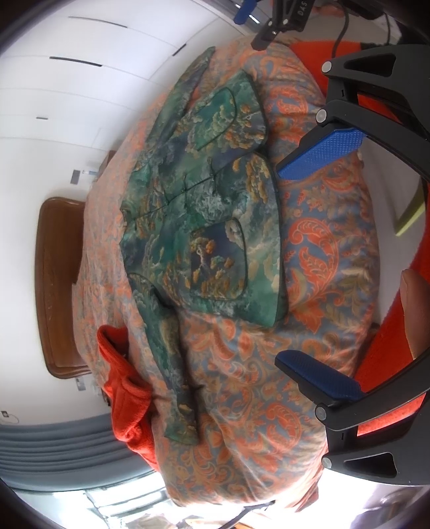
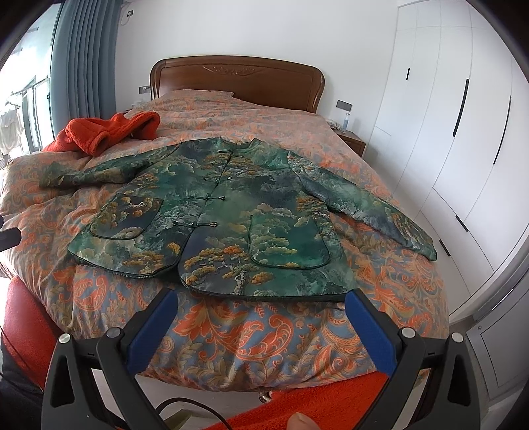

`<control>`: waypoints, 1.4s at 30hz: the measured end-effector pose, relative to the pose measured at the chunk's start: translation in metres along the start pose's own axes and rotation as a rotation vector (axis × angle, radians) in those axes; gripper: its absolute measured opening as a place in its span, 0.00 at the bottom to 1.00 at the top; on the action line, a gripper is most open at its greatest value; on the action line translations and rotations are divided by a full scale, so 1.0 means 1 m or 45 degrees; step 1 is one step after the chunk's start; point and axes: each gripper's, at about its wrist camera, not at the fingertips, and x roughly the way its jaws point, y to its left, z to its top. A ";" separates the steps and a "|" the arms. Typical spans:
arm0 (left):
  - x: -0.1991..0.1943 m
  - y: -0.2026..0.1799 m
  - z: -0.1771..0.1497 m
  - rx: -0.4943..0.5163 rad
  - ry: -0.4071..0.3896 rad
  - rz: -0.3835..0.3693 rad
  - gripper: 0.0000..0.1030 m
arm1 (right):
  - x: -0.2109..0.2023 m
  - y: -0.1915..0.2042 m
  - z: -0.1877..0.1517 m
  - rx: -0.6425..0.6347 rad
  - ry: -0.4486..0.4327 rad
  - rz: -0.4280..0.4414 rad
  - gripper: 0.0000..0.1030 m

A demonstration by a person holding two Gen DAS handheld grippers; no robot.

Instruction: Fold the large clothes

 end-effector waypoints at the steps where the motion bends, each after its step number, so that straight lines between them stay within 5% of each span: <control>1: 0.000 0.000 0.000 0.000 0.001 0.000 1.00 | 0.000 0.000 0.000 0.003 0.000 -0.001 1.00; 42: -0.001 0.004 0.006 -0.046 -0.058 -0.003 1.00 | 0.003 -0.003 0.002 0.018 -0.006 0.013 1.00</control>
